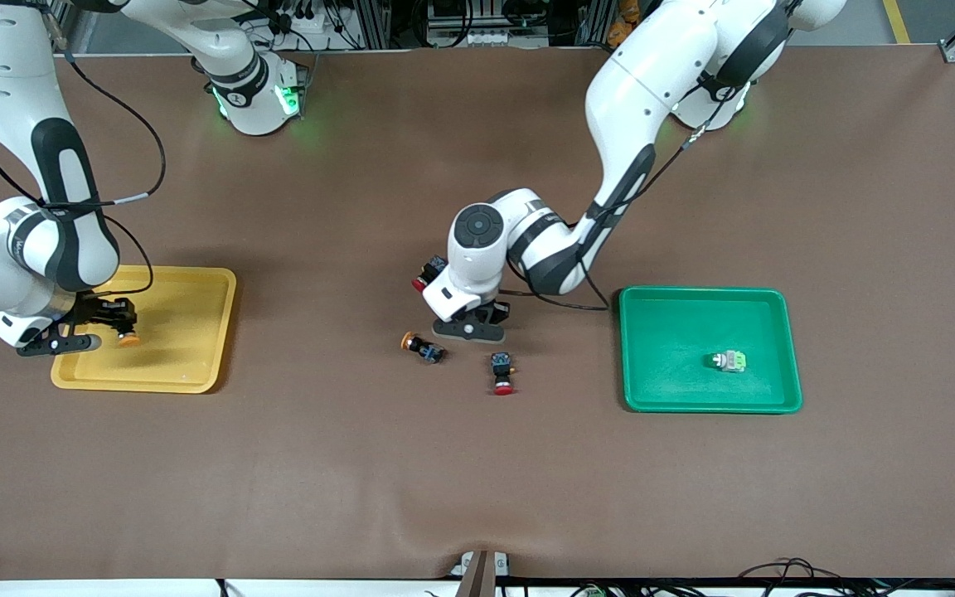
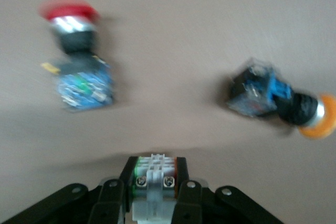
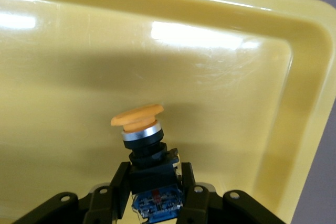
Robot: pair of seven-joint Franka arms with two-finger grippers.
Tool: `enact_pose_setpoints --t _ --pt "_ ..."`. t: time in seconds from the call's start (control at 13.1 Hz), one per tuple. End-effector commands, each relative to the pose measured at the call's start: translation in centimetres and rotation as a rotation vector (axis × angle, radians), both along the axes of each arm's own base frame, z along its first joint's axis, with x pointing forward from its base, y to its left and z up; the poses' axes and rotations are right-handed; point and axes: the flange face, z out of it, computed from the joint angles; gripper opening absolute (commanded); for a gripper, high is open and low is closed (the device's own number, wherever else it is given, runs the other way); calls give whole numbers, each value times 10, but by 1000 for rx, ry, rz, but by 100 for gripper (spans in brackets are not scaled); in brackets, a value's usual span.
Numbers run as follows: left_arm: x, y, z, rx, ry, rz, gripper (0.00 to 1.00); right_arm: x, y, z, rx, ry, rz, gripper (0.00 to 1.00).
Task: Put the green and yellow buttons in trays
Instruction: 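Release the yellow button in the tray while the left gripper lifts another, then lower the white button into the green tray and open the left gripper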
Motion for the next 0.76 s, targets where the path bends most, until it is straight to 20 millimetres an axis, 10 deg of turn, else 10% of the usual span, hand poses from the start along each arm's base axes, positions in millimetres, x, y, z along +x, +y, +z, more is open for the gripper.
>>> enact_pose_setpoints --t 0.0,0.15,0.38,0.69 --pt "36 71 85 63 29 -6 0 2 -4 -1 16 -6 8 31" --pt "44 127 99 58 79 41 0 2 -4 -1 17 -4 23 43" --pt "56 229 118 78 104 77 0 2 -4 -2 19 -3 22 97" --pt "60 357 107 126 159 99 0 8 1 7 54 39 18 98"
